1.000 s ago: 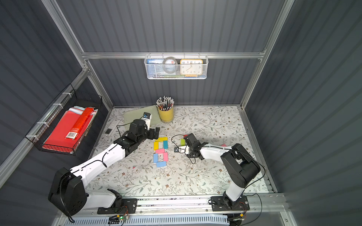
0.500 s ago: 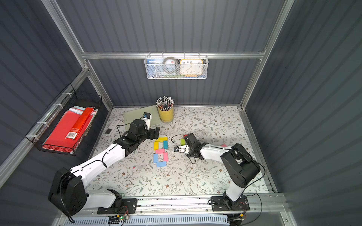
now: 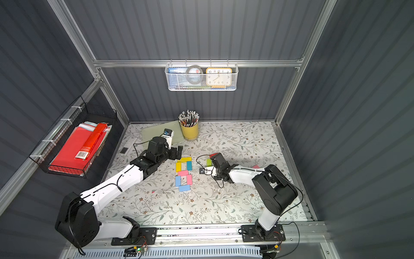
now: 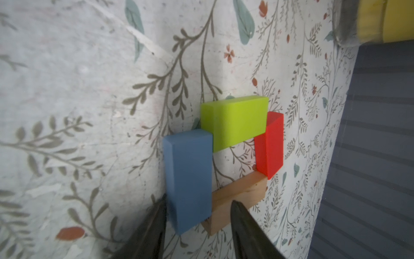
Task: Assemble the number 8 with building blocks
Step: Assemble the building block at the center of the board, then adjust the building block at the center of the board.
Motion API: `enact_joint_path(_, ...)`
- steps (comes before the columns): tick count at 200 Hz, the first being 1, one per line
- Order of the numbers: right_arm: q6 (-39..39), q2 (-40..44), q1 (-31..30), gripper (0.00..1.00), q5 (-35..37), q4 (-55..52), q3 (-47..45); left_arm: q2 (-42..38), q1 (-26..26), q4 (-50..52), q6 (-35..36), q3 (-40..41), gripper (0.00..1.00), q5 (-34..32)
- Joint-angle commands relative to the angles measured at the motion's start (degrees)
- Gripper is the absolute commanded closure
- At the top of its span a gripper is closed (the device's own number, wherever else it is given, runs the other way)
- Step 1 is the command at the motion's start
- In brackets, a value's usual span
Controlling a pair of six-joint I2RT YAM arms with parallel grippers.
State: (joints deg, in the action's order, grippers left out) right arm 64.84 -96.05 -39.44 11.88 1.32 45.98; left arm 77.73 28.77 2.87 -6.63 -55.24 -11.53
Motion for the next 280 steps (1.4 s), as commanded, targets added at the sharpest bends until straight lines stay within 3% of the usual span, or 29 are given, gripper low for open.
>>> enact_joint_path(1, -0.07, 1.28, -0.21, 0.48, -0.23, 0.52, -0.97, -0.50, -0.30, -0.59, -0.58, 0.49, 0.01, 0.72)
enact_joint_path(26, -5.47, 5.42, -0.04, 0.46, -4.98, 0.23, -0.57, -0.30, -0.36, -0.50, -0.66, 0.40, 0.01, 0.74)
enact_joint_path(64, -22.61, 13.96, 1.99, 0.39, -14.07, 1.46, -1.28, -0.45, -0.30, -0.53, -0.57, 0.57, 0.01, 0.12)
enact_joint_path(81, -33.49, 16.62, 2.96, 0.34, -15.18, 4.51, -1.72, -0.17, -0.31, -0.59, -0.57, 0.49, 0.01, 0.28)
enact_joint_path(104, -48.38, 15.39, 5.16, 0.19, -12.28, 4.33, 1.01, 0.14, -0.31, -0.42, -0.62, 0.31, 0.01, 0.56)
enact_joint_path(128, -56.43, 10.78, 7.48, 0.11, -10.69, 0.99, 5.80, 0.05, -0.30, -0.63, -0.66, 0.47, 0.01, 0.52)
enact_joint_path(199, -62.29, -4.66, 11.17, 0.04, 0.05, -2.02, 16.13, -0.04, -0.34, -0.69, -0.71, 0.58, 0.01, 0.54)
enact_joint_path(280, -62.12, -11.74, 13.24, 0.04, 0.96, -4.55, 21.14, -0.13, -0.30, -0.72, -0.81, 0.44, 0.01, 1.48)
